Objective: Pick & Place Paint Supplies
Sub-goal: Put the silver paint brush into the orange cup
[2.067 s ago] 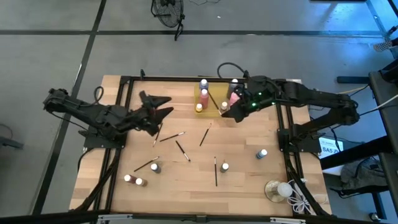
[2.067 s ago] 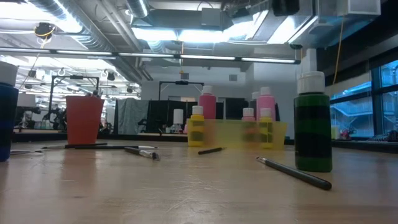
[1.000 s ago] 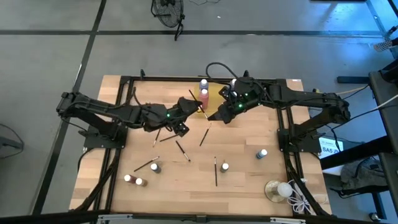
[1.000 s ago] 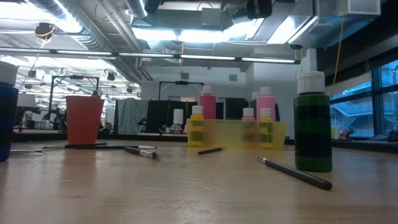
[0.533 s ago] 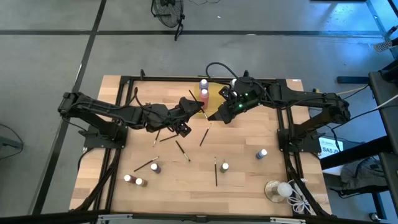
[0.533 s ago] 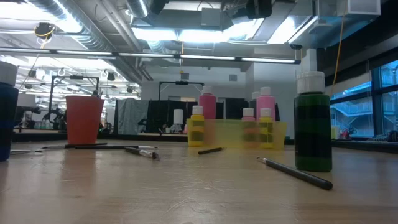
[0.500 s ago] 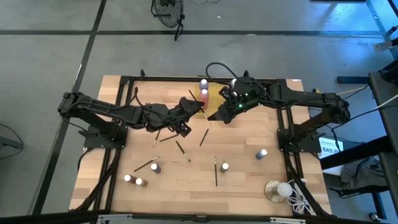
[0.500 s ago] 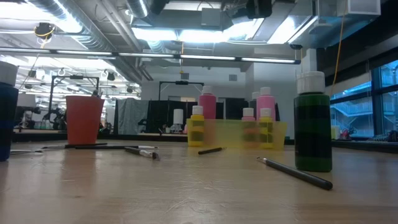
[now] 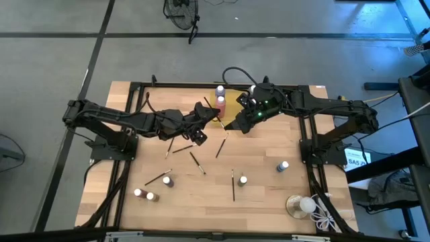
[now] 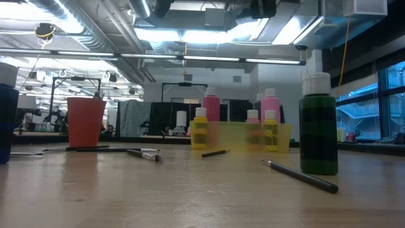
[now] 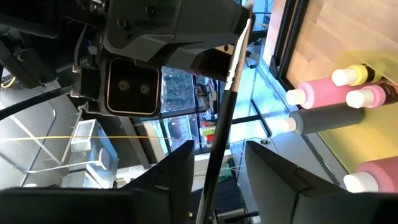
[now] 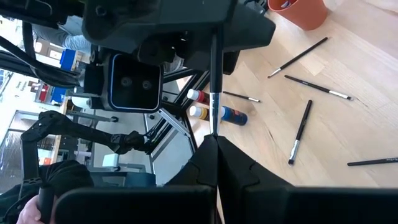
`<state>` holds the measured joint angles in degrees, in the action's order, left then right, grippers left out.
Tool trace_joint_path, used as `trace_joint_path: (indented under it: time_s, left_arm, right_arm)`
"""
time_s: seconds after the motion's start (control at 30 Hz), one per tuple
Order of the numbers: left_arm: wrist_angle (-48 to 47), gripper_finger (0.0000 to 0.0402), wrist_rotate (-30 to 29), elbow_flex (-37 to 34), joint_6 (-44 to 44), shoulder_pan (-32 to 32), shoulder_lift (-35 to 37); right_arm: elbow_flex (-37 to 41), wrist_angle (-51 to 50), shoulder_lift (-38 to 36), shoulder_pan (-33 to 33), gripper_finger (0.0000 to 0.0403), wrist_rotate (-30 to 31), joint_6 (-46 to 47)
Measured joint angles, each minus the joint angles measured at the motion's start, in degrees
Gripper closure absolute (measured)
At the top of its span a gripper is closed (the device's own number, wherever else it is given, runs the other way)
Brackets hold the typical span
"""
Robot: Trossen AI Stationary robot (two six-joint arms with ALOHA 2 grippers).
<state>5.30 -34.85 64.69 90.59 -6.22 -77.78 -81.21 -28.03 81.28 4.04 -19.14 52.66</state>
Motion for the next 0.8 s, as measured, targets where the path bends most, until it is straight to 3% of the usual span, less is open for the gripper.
trace_joint_path:
  time_s: [0.57, 0.8]
  left_arm:
    - [-0.07, 0.0387, -1.17, 0.00, 5.66, 0.00, 0.00]
    - [-1.23, 0.0387, -1.66, 0.00, 5.97, 0.02, 0.04]
  right_arm:
    - [0.00, 0.13, -0.04, 0.02, 0.0402, -0.02, -1.02]
    - [0.00, 0.01, -0.07, 0.02, 0.0366, 1.07, -4.28]
